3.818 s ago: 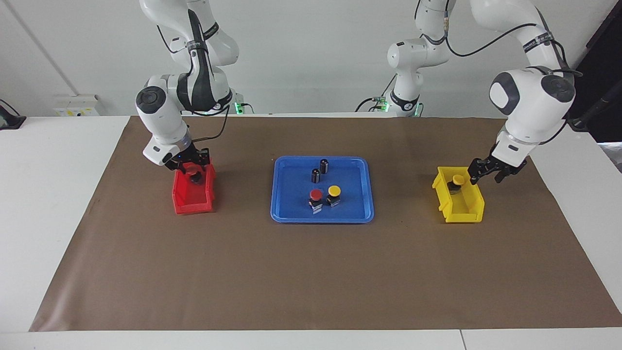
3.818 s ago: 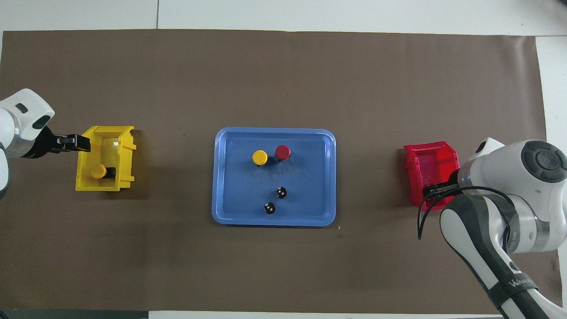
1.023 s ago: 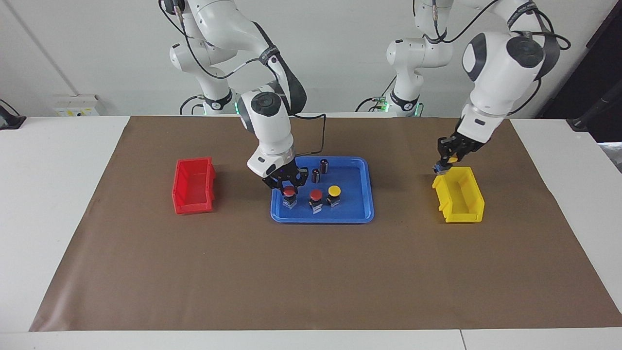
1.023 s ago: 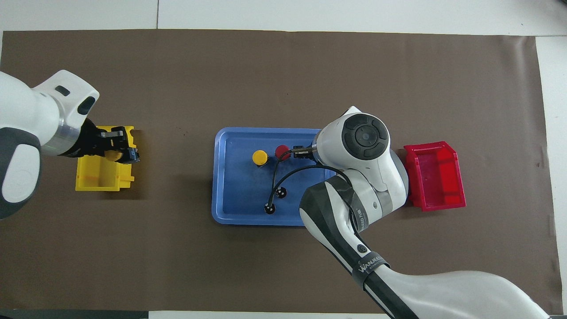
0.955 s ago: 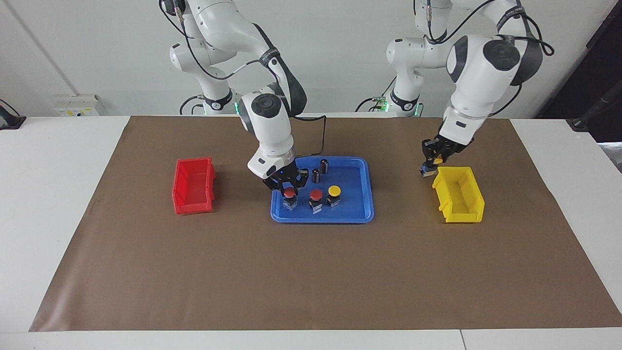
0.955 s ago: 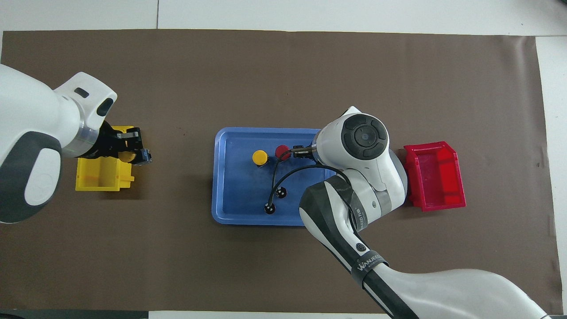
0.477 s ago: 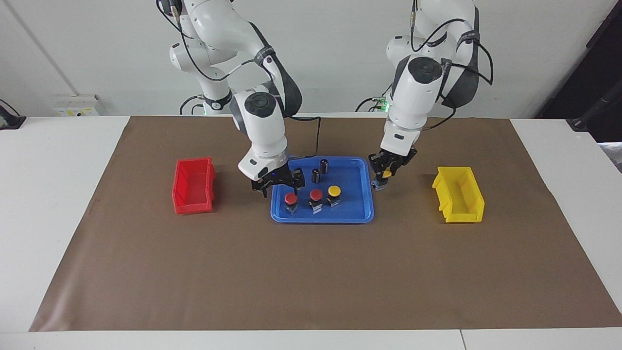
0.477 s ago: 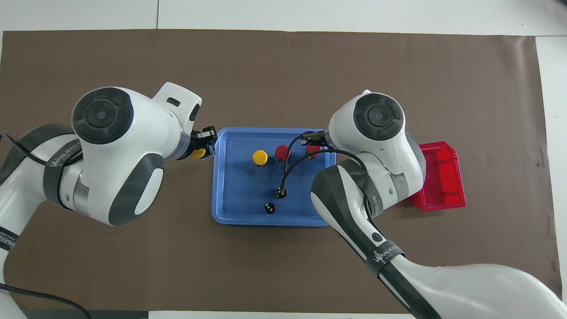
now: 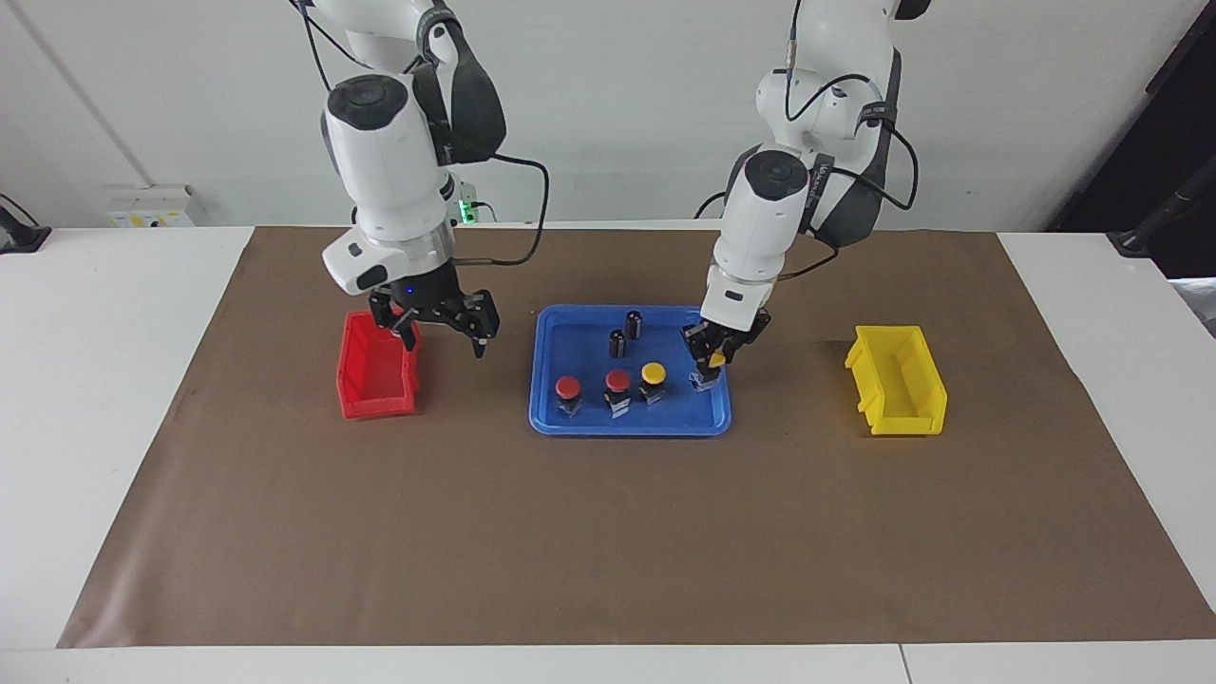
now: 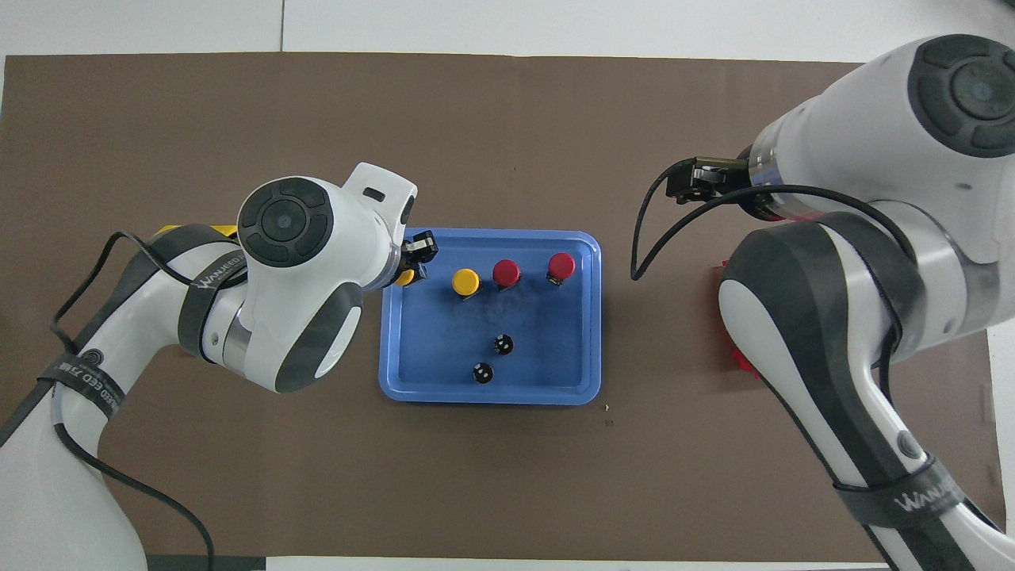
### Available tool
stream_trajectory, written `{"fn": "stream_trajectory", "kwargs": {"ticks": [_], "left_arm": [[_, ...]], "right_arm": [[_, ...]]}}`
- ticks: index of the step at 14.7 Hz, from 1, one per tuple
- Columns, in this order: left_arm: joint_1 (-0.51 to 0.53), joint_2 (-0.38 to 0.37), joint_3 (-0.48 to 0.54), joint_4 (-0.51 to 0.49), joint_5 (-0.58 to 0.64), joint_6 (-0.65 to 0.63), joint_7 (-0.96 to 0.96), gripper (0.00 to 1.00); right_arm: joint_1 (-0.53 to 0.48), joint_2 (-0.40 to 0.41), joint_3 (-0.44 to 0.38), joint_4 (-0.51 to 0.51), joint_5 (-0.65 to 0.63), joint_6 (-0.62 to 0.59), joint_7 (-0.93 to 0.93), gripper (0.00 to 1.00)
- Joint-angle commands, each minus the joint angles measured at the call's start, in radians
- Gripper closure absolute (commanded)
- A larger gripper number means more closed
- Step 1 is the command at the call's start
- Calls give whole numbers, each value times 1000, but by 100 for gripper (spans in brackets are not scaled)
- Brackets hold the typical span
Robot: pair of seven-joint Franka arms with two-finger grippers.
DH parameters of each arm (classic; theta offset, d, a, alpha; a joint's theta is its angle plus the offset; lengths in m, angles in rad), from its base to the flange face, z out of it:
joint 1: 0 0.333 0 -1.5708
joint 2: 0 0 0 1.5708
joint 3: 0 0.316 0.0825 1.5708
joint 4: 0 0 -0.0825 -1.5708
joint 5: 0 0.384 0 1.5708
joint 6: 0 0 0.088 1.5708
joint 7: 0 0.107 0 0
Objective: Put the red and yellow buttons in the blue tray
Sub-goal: 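Place the red button in the tray while the left gripper carries yellow, then lower the second yellow button into the tray with the left gripper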
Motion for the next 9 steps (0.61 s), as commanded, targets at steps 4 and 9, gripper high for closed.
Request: {"fn": "stream_trajectory", "kwargs": {"ticks": [4, 9], "left_arm": [[-28, 28, 18, -27, 5, 67, -41, 99], [-26, 38, 18, -41, 19, 69, -41, 98]], "right_arm": [[-176, -85, 9, 97, 6, -234, -256, 0], [-324, -80, 6, 216, -10, -394, -507, 0]]}}
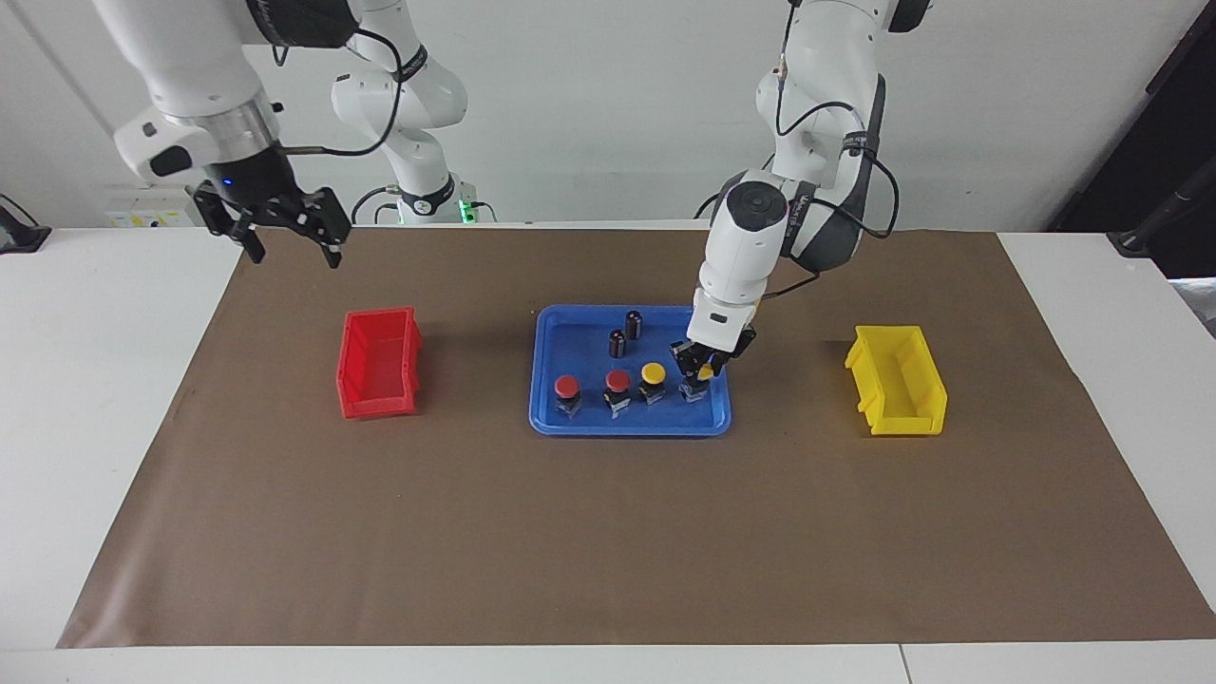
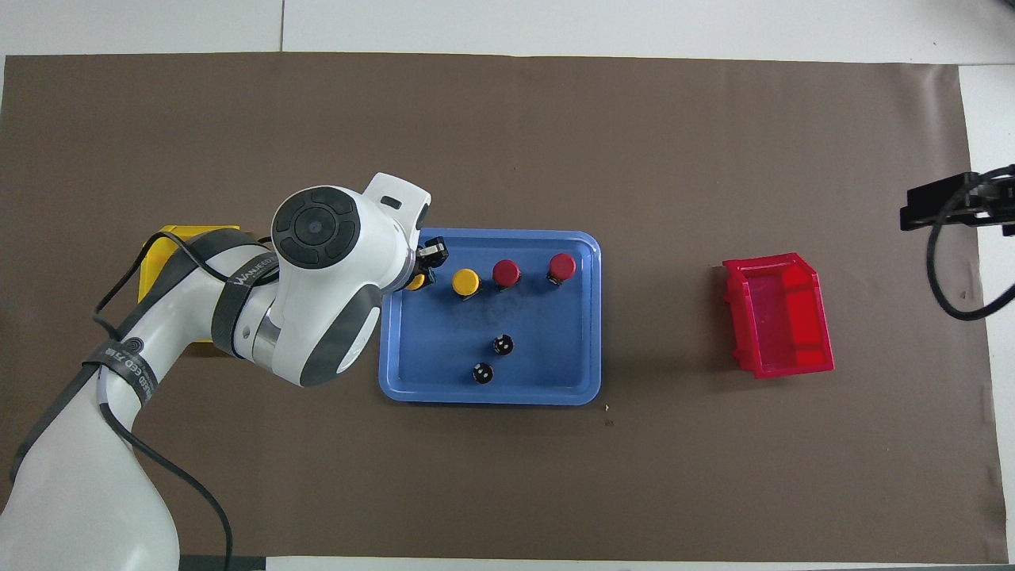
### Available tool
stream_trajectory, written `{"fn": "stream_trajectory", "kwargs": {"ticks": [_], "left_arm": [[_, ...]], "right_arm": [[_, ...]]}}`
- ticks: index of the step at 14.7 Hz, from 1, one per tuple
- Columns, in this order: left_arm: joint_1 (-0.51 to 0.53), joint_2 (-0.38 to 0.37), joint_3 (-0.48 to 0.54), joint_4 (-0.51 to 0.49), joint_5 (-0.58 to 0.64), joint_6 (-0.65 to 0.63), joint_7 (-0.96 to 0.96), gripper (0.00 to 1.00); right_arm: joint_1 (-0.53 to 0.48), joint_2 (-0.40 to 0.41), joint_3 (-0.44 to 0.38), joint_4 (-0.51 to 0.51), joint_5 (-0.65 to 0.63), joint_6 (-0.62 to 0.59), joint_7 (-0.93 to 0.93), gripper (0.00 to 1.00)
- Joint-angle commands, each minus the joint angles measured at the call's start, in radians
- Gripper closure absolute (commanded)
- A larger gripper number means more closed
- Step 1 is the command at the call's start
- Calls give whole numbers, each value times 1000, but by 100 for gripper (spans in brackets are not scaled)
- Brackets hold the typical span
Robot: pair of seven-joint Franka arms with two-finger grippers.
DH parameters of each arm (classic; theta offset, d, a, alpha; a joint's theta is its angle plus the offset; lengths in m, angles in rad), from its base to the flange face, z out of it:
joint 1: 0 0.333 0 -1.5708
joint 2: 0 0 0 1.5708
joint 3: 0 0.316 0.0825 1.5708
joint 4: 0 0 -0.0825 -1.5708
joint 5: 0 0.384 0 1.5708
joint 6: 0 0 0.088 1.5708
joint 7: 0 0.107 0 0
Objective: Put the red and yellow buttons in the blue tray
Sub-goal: 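Lower the second yellow button into the tray with the left gripper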
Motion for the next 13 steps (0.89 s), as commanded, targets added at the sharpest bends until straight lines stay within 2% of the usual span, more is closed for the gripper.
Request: {"fn": "stream_trajectory", "kwargs": {"ticks": [1, 7, 9, 11, 13], "left_arm": [[-18, -4, 16, -25, 20, 27, -22, 98], [-33, 2, 16, -26, 24, 29, -28, 96], [-37, 14, 16, -22, 27, 27, -28, 89], [-38, 14, 18, -19, 31, 26, -29, 73], [-40, 14, 16, -19, 31, 24, -31, 65]], "right_arm": [[-28, 12, -8, 15, -9, -31, -75, 0], [-27, -15, -18, -47, -6, -17, -75, 0], [-31, -15, -18, -46, -6, -25, -77, 0], [-37, -15, -24, -46, -6, -25, -78, 0], [-41, -15, -25, -44, -6, -26, -78, 0]]}}
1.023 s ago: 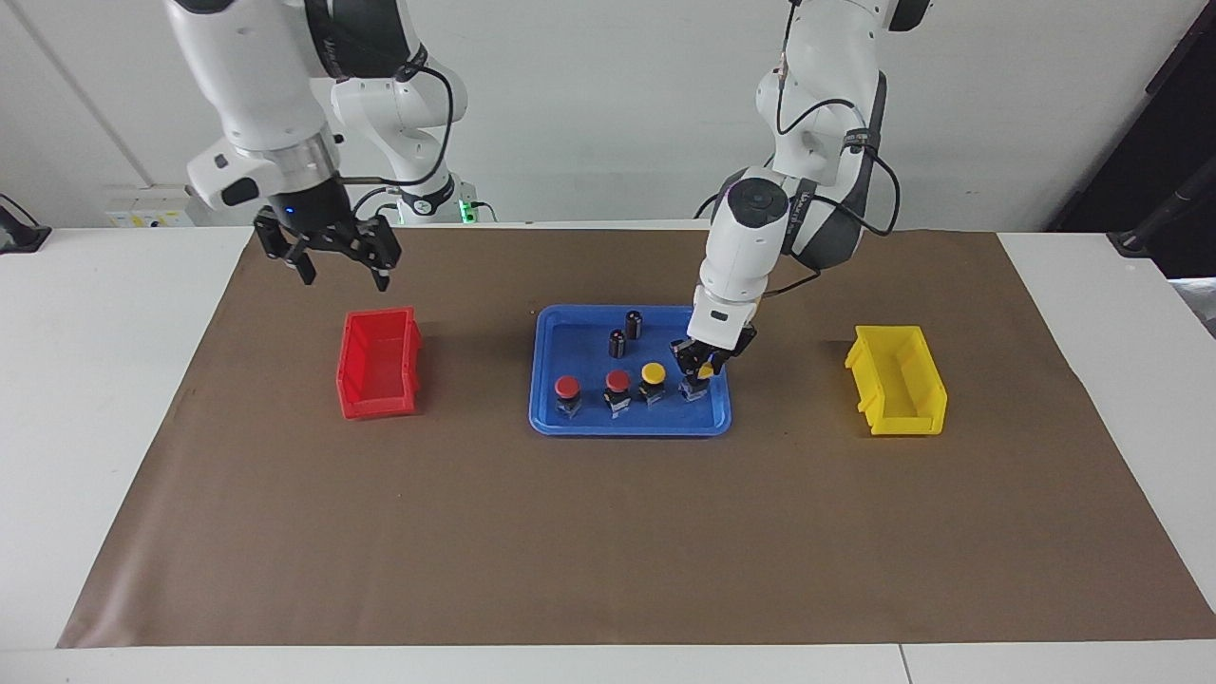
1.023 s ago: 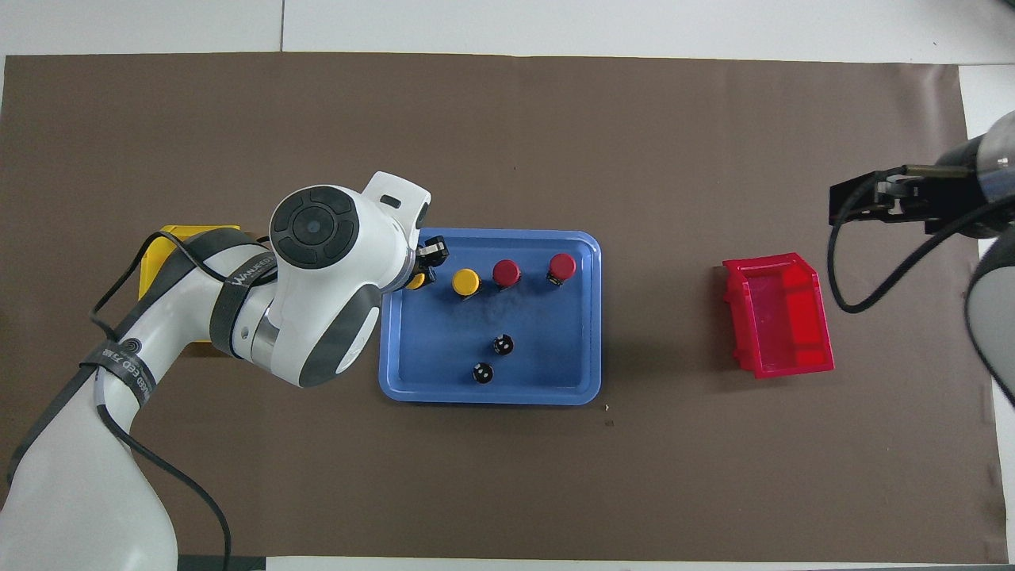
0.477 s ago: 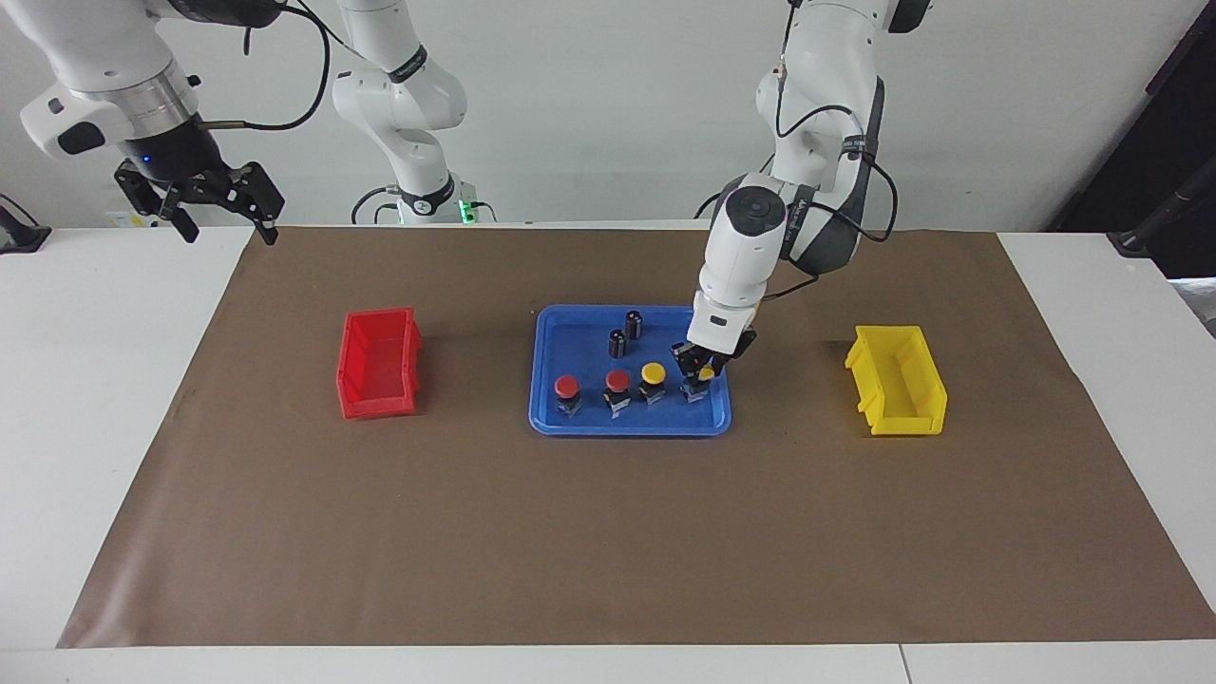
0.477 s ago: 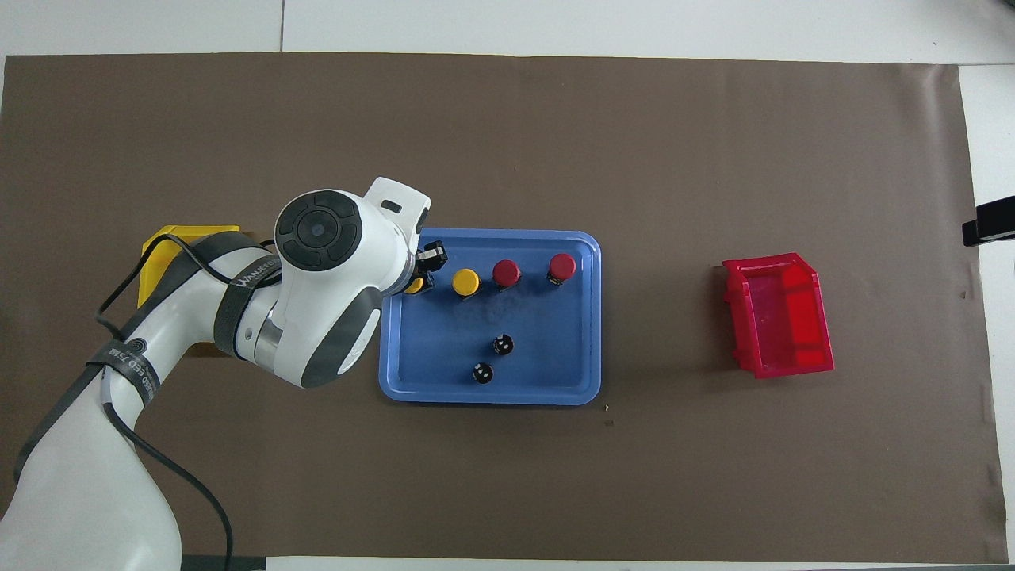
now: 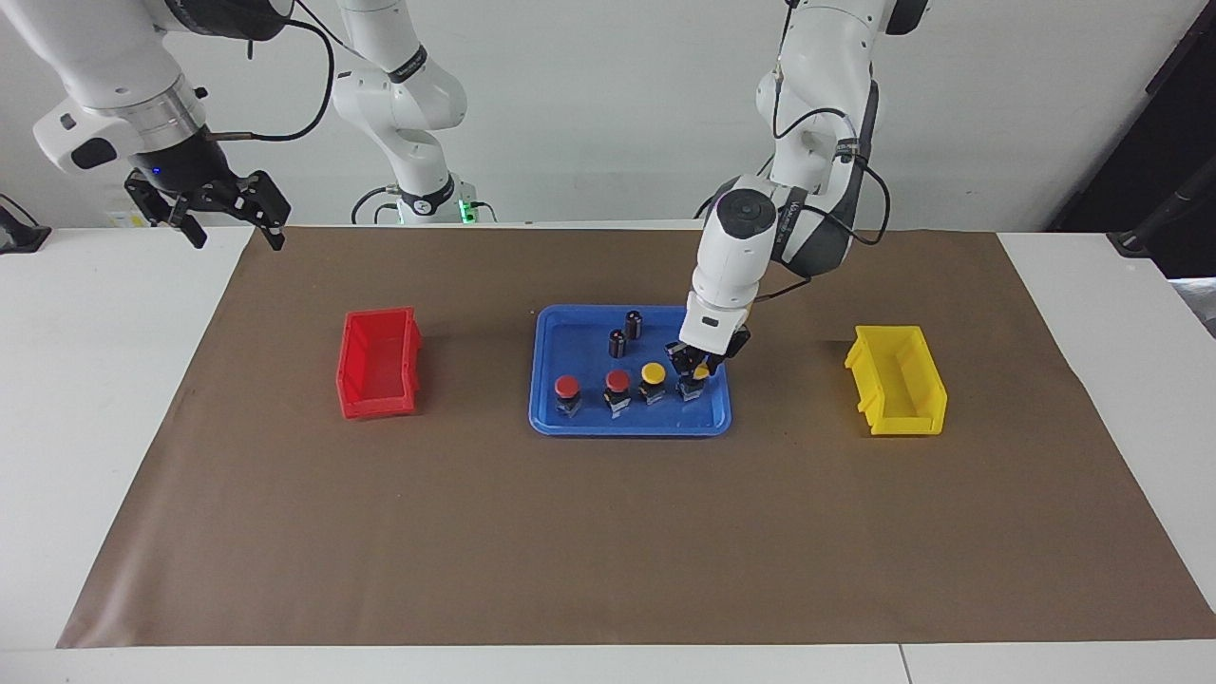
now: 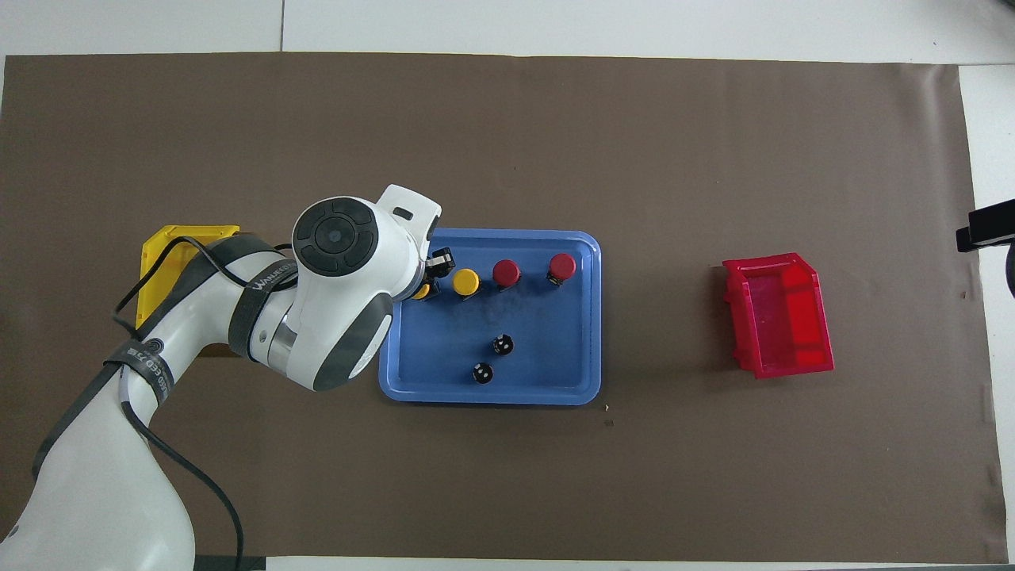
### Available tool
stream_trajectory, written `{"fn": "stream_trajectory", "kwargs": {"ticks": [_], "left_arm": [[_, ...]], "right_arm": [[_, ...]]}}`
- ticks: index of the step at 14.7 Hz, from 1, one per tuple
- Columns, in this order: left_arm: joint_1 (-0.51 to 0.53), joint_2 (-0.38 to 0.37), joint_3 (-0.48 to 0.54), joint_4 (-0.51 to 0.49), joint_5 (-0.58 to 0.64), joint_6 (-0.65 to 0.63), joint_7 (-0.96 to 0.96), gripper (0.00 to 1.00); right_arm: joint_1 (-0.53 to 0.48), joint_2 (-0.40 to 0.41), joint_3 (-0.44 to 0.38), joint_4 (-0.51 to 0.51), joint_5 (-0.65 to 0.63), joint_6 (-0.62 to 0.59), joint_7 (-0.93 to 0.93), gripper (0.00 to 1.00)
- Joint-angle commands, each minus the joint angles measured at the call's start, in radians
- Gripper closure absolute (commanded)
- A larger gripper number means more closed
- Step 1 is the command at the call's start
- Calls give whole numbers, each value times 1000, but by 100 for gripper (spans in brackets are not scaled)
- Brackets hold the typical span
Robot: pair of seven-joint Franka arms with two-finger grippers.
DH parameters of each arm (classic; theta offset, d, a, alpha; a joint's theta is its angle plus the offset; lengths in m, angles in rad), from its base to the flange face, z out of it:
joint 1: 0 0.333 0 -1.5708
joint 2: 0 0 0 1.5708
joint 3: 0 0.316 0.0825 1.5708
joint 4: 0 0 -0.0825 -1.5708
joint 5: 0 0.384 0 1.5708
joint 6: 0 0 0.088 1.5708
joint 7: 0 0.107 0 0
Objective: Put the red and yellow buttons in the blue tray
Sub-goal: 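Lower the second yellow button into the tray with the left gripper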
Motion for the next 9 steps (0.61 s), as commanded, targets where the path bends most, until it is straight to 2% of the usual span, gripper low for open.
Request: {"fn": "stream_trajectory", "kwargs": {"ticks": [1, 9], "left_arm": [[-21, 0, 16, -5, 23, 19, -27, 63], [-21, 0, 16, 6, 23, 15, -32, 44]], "right_arm": [[-12, -17, 2, -18, -6, -2, -16, 0], [-7, -17, 5, -17, -6, 0, -14, 0]]}}
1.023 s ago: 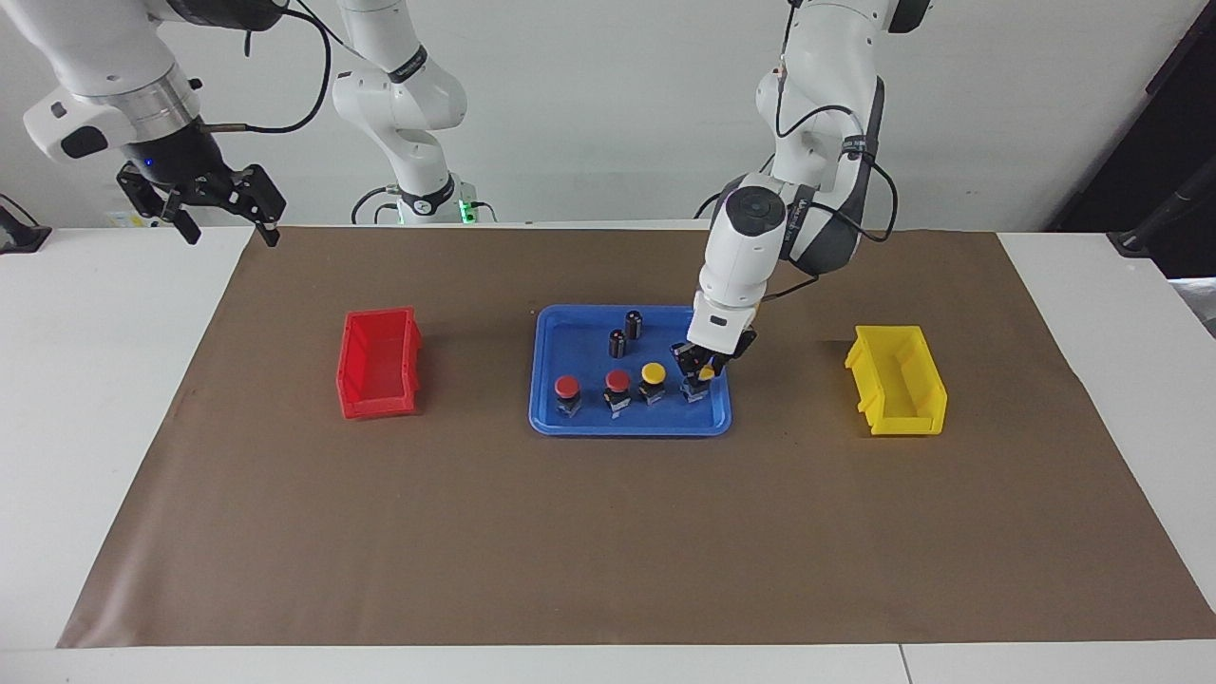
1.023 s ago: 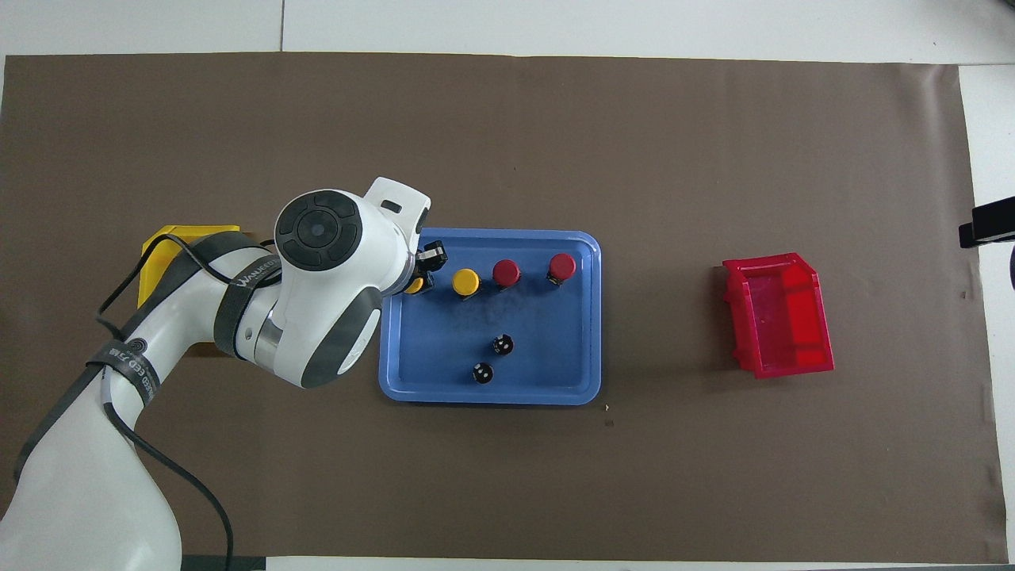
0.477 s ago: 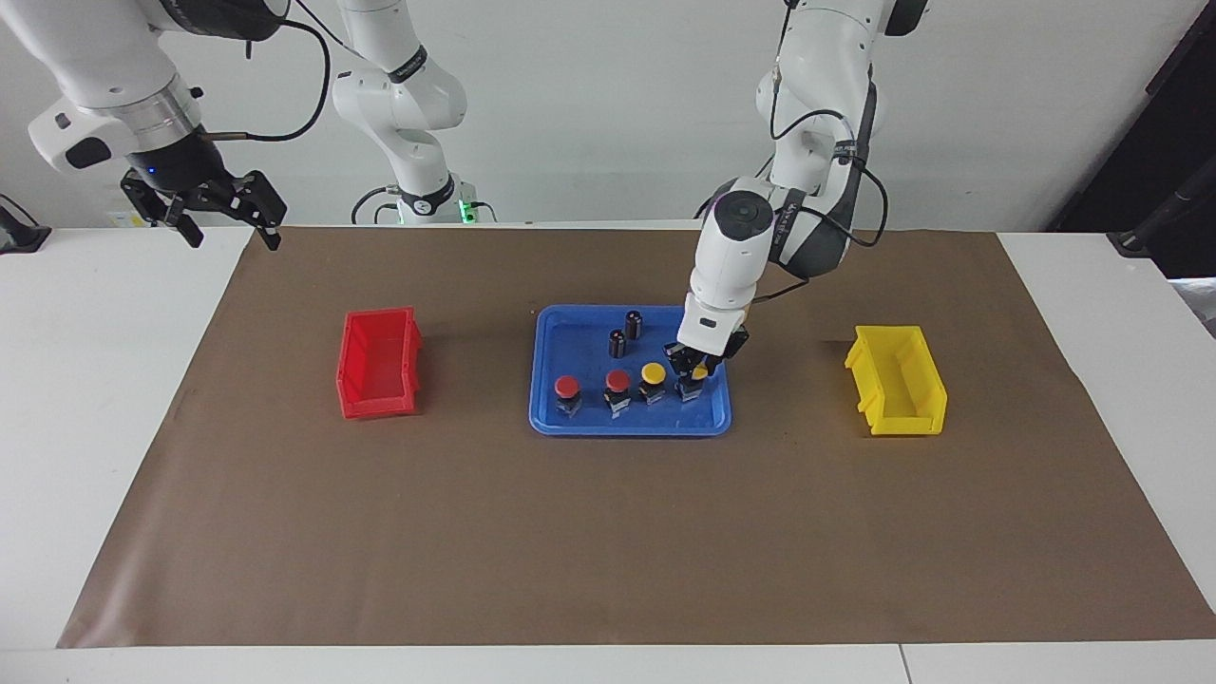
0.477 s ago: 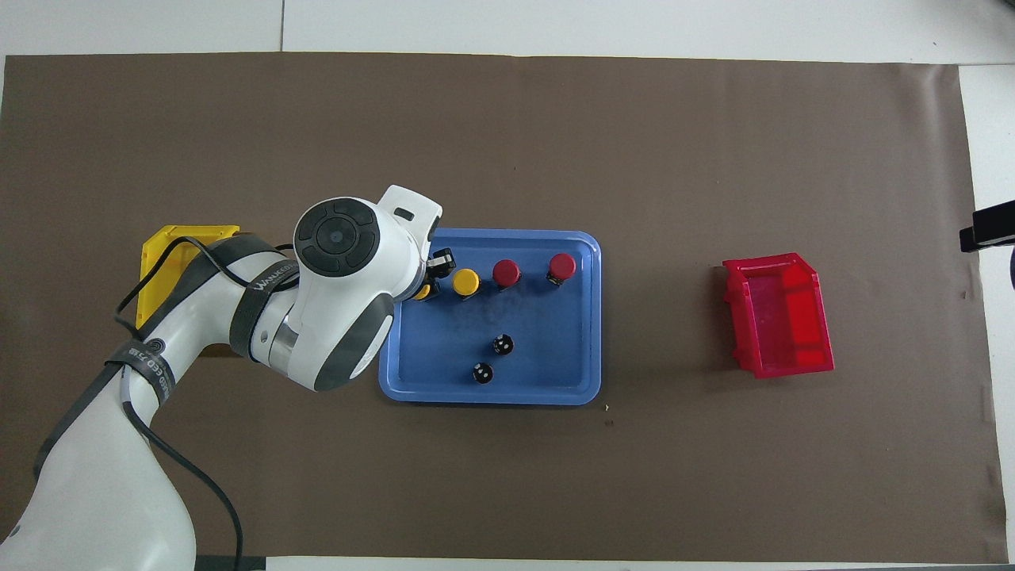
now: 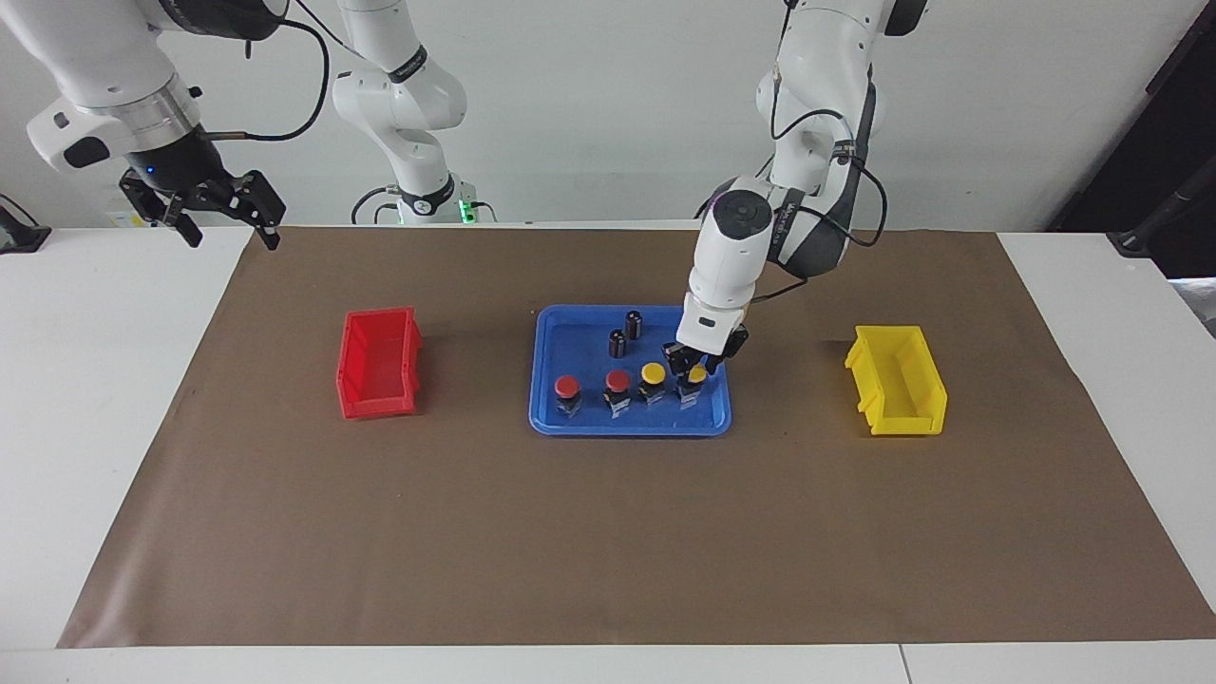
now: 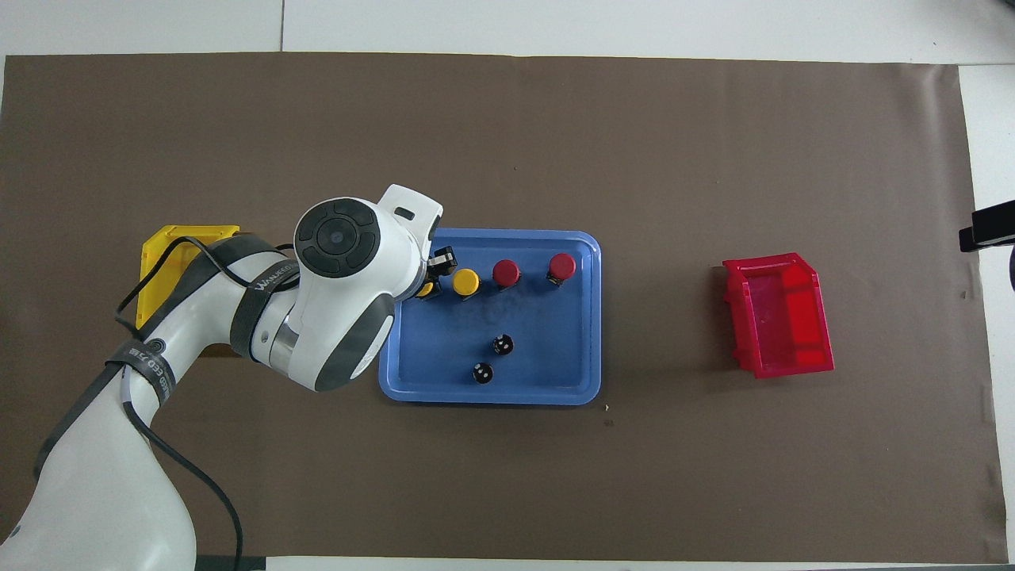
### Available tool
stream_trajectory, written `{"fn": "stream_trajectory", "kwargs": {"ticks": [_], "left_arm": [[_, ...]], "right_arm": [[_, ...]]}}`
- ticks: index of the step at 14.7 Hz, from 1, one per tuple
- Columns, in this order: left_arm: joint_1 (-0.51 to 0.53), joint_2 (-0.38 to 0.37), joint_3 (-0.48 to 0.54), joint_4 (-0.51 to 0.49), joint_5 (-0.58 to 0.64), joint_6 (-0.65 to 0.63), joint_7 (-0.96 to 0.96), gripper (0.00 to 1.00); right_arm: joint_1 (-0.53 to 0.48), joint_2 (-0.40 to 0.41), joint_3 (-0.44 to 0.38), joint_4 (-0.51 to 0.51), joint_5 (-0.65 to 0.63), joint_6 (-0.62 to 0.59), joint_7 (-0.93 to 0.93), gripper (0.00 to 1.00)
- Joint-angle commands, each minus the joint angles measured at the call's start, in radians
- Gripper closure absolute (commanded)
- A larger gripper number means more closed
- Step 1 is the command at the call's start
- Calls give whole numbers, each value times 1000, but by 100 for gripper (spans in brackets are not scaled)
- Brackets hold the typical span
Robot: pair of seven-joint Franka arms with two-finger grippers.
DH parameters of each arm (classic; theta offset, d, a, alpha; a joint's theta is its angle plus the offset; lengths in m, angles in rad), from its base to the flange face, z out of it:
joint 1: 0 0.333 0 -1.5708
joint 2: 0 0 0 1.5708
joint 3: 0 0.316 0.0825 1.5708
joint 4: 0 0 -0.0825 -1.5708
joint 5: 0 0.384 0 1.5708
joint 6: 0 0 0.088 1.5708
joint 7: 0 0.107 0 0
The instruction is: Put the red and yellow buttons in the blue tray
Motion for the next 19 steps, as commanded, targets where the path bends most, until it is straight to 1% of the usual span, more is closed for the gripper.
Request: {"fn": "stream_trajectory", "kwargs": {"ticks": [1, 3, 4, 5, 6, 7, 8, 9, 12, 15, 17, 19], "left_arm": [[-18, 1, 17, 16, 23, 2, -25, 44], [-16, 0, 17, 33, 23, -16, -28, 44], [-13, -3, 17, 53, 23, -42, -24, 41], [-7, -3, 17, 82, 24, -84, -22, 31], [-4, -3, 20, 106, 24, -117, -14, 13], [-1, -8, 21, 117, 51, -134, -8, 0], [2, -19, 25, 117, 97, -148, 24, 0], [26, -37, 25, 119, 107, -177, 82, 0], [111, -91, 25, 125, 105, -280, 272, 0], [180, -127, 25, 127, 105, -303, 335, 0], [247, -172, 26, 127, 87, -349, 412, 0], [331, -224, 28, 127, 29, -380, 519, 0]], "right_arm": [[-3, -15, 7, -17, -6, -2, -14, 0], [0, -14, 13, -14, -9, 6, -9, 0], [0, -12, 15, -12, -9, 4, -9, 0], [0, -12, 15, -12, -9, -2, -11, 0], [0, -14, 15, -12, -9, -11, -11, 0], [-2, -14, 15, -12, -9, -17, -11, 0], [-2, -14, 15, -12, -9, -17, -11, 0], [-2, -14, 15, -12, -9, -17, -11, 0], [-2, -14, 15, -12, -9, -23, -11, 0], [0, -14, 17, -11, -9, -26, -11, 0], [0, -14, 17, -9, -9, -34, -11, 0], [-3, -14, 17, -9, -9, -34, -11, 0]]}}
